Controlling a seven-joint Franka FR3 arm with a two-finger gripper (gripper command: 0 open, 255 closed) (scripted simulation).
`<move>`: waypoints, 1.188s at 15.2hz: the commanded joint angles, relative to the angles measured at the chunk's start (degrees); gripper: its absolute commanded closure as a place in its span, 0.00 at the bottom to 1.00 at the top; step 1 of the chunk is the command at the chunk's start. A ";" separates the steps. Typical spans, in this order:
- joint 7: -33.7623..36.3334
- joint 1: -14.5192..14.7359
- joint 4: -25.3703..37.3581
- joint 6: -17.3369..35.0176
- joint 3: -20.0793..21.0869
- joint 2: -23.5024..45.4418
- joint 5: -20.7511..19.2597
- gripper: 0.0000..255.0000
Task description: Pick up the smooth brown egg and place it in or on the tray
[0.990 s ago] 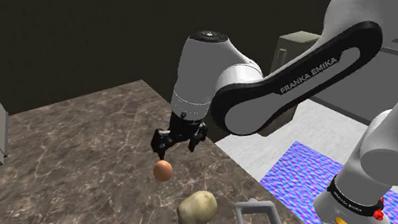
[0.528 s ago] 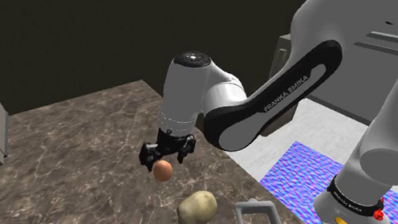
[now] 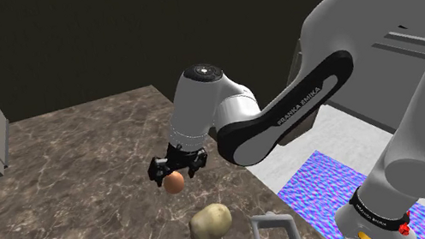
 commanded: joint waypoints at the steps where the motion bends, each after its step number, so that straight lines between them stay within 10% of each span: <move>1: 0.04 0.01 0.02 0.01 -0.01 0.04 -0.05 0.00; 2: 0.02 0.01 0.01 0.01 -0.01 0.02 -0.03 0.00; 3: 0.02 0.01 0.01 0.01 -0.01 0.02 -0.03 1.00; 18: -4.13 -0.89 1.37 -4.01 1.14 -3.97 5.64 1.00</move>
